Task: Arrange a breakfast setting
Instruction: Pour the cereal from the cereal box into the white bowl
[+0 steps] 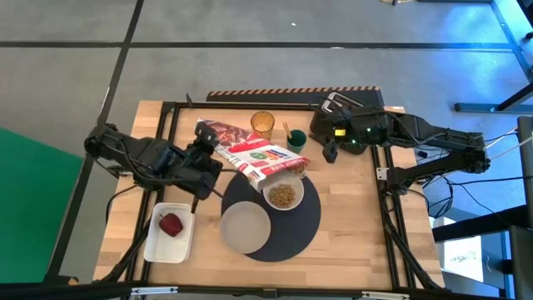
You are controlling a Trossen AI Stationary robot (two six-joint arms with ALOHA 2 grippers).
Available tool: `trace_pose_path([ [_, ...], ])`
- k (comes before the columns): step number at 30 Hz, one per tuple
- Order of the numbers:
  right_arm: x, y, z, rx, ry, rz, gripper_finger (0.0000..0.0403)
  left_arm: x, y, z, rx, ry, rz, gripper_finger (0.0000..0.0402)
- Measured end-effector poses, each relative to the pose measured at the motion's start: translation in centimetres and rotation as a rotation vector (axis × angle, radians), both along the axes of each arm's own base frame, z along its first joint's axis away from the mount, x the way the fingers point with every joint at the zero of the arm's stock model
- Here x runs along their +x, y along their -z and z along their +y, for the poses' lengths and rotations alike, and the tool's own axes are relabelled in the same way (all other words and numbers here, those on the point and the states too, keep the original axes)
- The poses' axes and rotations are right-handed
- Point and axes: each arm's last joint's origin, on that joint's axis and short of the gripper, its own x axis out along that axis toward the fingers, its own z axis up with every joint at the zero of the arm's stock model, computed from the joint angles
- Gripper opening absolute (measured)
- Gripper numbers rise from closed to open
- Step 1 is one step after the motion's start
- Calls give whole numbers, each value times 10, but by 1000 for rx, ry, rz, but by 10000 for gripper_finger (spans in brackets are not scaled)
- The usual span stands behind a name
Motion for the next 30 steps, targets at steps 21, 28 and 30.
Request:
trace_pose_path([
  [21,-5,-46,-4,-132,141,-225,245,-82,24,33,-545,-310,-860,0],
  [28,-5,-45,-4,-131,141,-220,245,-100,98,44,-456,-460,-1169,0],
  [30,-5,-45,-4,-131,141,-217,245,-106,117,47,-428,-482,-1206,0],
])
